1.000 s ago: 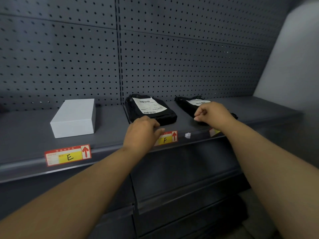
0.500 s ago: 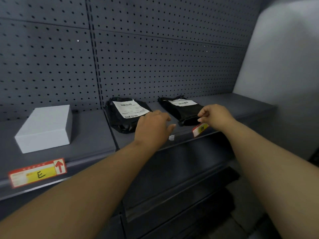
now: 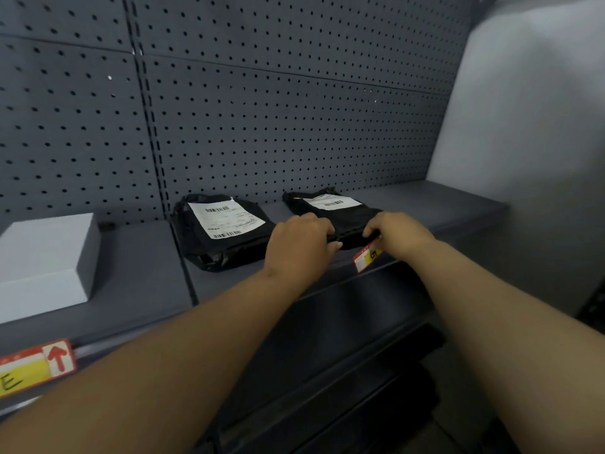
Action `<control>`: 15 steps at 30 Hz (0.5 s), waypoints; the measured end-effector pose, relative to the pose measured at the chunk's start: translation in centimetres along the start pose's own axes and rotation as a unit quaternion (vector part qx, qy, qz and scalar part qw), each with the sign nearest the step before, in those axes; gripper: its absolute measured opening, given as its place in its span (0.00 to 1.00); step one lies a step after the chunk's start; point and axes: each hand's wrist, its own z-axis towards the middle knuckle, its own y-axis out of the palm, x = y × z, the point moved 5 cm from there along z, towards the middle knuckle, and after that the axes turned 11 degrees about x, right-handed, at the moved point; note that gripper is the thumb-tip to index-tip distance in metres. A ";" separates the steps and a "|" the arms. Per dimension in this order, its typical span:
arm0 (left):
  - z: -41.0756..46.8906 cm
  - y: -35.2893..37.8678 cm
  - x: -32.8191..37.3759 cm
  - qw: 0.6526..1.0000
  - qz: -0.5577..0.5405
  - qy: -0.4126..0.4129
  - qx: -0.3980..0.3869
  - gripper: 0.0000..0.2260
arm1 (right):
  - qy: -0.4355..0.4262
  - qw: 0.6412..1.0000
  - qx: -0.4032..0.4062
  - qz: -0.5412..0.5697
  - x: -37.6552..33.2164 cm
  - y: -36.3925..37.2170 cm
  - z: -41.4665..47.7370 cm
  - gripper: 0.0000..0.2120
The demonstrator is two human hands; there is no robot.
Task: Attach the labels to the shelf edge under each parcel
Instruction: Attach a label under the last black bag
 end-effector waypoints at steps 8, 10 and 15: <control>0.8 2.0 1.5 0.999 0.023 0.017 -0.035 0.14 | -0.005 0.999 -0.030 -0.017 0.6 0.2 0.9 0.11; 0.9 2.4 1.8 0.999 0.019 0.017 -0.039 0.14 | -0.005 0.999 -0.040 -0.016 0.9 0.4 0.9 0.11; 1.1 3.4 2.3 0.998 0.026 0.011 -0.060 0.13 | 0.013 0.999 -0.033 0.041 2.0 0.8 1.4 0.09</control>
